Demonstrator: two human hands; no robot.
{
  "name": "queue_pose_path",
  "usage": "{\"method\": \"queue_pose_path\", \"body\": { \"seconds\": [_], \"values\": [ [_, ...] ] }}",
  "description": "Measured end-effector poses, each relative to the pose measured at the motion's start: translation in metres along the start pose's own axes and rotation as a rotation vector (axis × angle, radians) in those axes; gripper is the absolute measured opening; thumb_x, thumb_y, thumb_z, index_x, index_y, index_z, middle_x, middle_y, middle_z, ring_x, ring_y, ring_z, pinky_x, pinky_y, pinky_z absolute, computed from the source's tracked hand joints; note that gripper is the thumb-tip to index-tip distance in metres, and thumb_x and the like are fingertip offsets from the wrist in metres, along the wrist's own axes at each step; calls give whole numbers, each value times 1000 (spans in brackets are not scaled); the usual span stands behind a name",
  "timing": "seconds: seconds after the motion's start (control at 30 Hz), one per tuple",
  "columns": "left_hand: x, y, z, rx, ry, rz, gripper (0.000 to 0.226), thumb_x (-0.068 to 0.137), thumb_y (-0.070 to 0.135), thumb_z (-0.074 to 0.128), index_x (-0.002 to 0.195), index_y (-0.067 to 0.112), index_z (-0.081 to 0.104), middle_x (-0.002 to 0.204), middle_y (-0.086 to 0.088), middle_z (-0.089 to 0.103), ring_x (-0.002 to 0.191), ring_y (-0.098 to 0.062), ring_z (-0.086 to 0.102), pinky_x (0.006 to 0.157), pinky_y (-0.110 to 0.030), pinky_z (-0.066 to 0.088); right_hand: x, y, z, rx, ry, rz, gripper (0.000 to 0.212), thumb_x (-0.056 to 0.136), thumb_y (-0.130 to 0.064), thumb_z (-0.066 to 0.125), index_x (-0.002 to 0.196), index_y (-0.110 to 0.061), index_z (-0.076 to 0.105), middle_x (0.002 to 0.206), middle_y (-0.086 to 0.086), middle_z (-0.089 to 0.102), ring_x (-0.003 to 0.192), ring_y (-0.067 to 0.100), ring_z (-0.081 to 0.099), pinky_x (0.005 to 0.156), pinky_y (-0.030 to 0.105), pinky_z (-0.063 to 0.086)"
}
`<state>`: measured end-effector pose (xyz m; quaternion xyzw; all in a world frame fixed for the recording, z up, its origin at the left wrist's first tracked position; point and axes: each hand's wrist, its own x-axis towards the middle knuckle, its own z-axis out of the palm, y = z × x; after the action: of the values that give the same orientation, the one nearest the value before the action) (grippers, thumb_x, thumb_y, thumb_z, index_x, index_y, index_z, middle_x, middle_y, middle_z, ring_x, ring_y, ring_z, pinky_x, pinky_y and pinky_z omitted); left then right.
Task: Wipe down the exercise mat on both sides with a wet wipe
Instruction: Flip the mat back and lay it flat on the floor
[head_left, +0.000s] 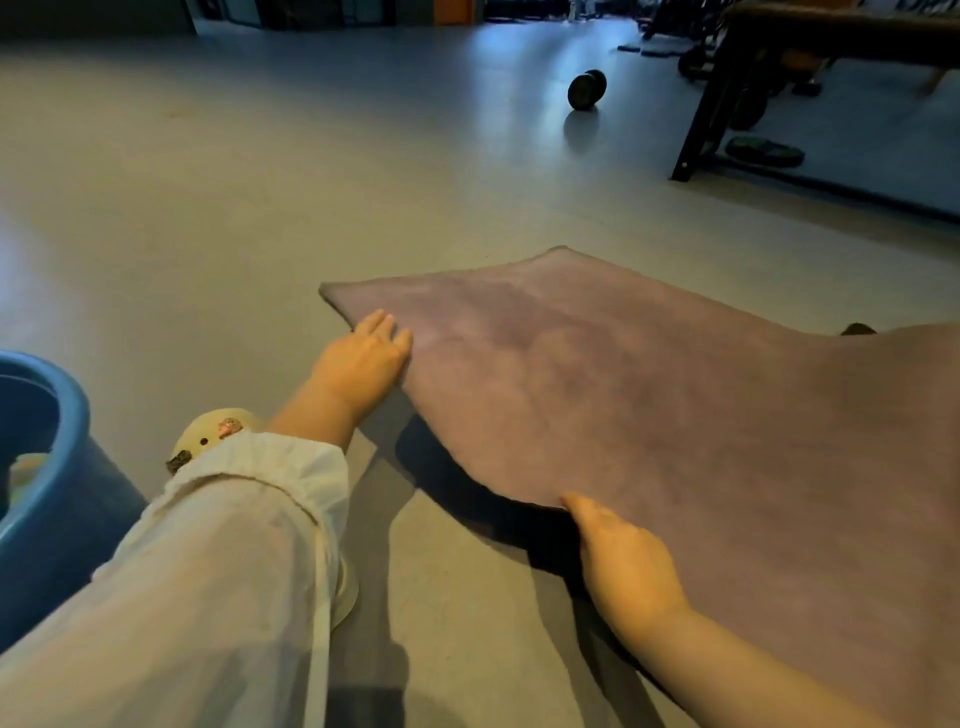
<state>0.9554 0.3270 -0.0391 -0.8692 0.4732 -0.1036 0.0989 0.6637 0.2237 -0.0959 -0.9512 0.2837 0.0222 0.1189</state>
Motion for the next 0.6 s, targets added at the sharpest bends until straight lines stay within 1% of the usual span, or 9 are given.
{"method": "queue_pose_path", "body": {
  "seconds": [0.07, 0.1, 0.17, 0.23, 0.27, 0.37, 0.43, 0.5, 0.6],
  "values": [
    [-22, -9, 27, -15, -122, -94, 34, 99, 15, 35, 130, 3, 42, 133, -18, 41, 132, -30, 30, 103, -41, 37, 7, -13, 10, 25, -91, -69, 34, 99, -13, 38, 131, -25, 41, 123, -3, 55, 101, 15, 56, 66, 18, 30],
    [-31, -10, 41, -26, -211, -130, 34, 99, 17, 35, 130, 4, 41, 133, -16, 40, 131, -30, 30, 104, -39, 36, 9, -17, 15, 15, -152, -87, 34, 99, -14, 38, 131, -23, 40, 125, -1, 54, 105, 18, 56, 68, 19, 33],
    [-46, -8, 64, -32, -405, -140, 40, 99, 17, 36, 138, 7, 35, 142, -15, 31, 136, -29, 23, 110, -37, 30, 7, -24, 24, -58, -306, -92, 42, 97, -12, 39, 138, -18, 34, 138, 7, 46, 114, 26, 53, 85, 31, 44],
    [-59, -4, 78, 4, -505, -131, 44, 100, 19, 33, 144, 12, 29, 150, -16, 20, 141, -29, 16, 113, -36, 24, 1, -28, 28, -146, -431, -97, 53, 96, -8, 39, 146, -19, 24, 150, 9, 29, 126, 30, 44, 97, 39, 43],
    [-63, -2, 82, 15, -518, -136, 44, 100, 19, 32, 144, 14, 29, 150, -15, 19, 140, -29, 17, 113, -36, 25, -3, -29, 28, -170, -466, -95, 58, 95, -5, 38, 148, -21, 21, 153, 9, 23, 130, 29, 39, 99, 41, 42],
    [-64, -1, 80, 1, -466, -154, 46, 99, 16, 33, 144, 14, 28, 147, -12, 25, 137, -28, 22, 110, -36, 29, -9, -27, 23, -204, -494, -81, 63, 91, -1, 40, 148, -20, 20, 150, 10, 25, 130, 30, 36, 99, 42, 43],
    [-55, -3, 66, -43, -355, -165, 51, 99, 14, 35, 148, 14, 21, 150, -11, 23, 140, -29, 18, 112, -35, 26, -12, -24, 17, -269, -474, -99, 65, 90, -4, 47, 147, -18, 19, 146, 11, 30, 126, 32, 40, 93, 43, 44],
    [-41, -8, 51, -22, -220, -119, 54, 98, 12, 38, 148, 11, 19, 151, -12, 24, 140, -28, 19, 112, -35, 26, -13, -19, 12, -375, -427, -147, 73, 90, -13, 52, 149, -18, 11, 142, 12, 34, 120, 33, 43, 84, 41, 42],
    [-25, -19, 28, 23, -16, -45, 52, 95, 10, 42, 145, 6, 28, 142, -17, 36, 134, -30, 29, 107, -37, 32, -12, -13, 7, -404, -344, -156, 73, 93, -15, 49, 151, -12, 5, 131, 13, 46, 110, 33, 50, 73, 37, 40]
  ]
}}
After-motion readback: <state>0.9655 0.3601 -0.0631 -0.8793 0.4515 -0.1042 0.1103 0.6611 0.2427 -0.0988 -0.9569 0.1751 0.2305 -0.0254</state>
